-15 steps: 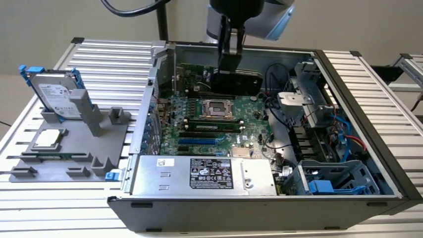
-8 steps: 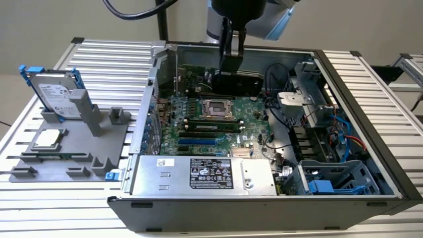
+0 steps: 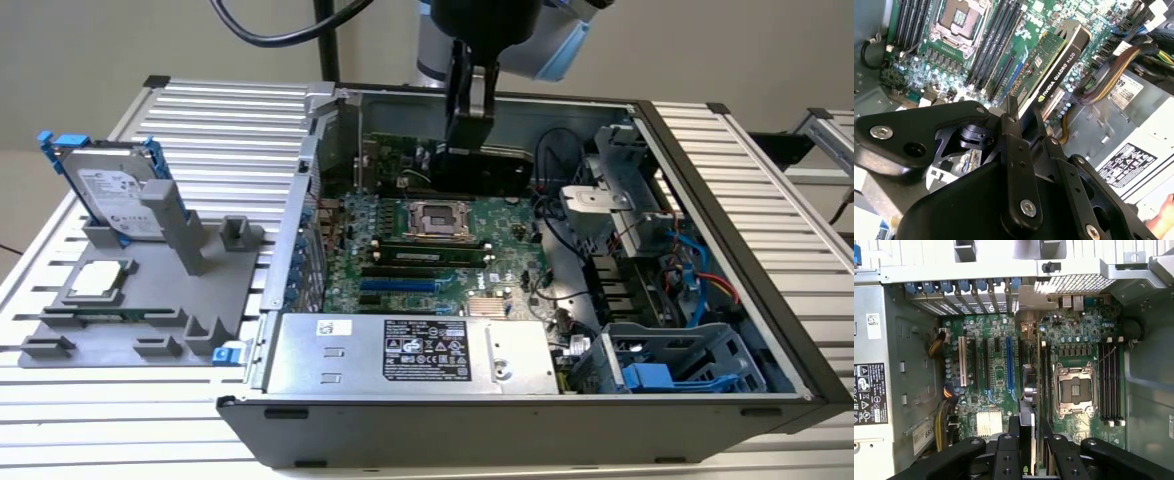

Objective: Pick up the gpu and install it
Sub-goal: 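Insert the gpu into the slot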

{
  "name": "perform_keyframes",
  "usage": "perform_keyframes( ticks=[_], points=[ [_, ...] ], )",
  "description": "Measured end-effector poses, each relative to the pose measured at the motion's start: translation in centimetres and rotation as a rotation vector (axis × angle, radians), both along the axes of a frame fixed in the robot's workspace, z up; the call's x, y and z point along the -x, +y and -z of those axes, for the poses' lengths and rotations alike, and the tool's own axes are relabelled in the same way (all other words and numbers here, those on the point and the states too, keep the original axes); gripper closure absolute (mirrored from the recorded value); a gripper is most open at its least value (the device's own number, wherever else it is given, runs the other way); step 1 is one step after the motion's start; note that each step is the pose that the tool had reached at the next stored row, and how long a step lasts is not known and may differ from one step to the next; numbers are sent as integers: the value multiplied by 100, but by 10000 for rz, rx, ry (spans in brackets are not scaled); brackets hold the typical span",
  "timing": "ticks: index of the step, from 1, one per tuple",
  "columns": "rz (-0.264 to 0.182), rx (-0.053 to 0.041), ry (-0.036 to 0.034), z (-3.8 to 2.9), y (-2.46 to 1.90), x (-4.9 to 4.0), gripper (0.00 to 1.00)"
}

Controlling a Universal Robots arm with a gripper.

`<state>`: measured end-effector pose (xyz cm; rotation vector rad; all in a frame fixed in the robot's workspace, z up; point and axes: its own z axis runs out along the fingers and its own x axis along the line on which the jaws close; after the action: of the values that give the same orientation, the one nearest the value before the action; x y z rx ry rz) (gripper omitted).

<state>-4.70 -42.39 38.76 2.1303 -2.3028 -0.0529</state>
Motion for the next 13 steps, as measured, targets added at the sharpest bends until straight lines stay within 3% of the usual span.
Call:
perform_keyframes(
  ticks=[9, 13],
  points=[
    [-1, 0, -7, 49, 6, -16, 100],
    [0, 0, -102, 83, 8, -16, 100]
  ],
)
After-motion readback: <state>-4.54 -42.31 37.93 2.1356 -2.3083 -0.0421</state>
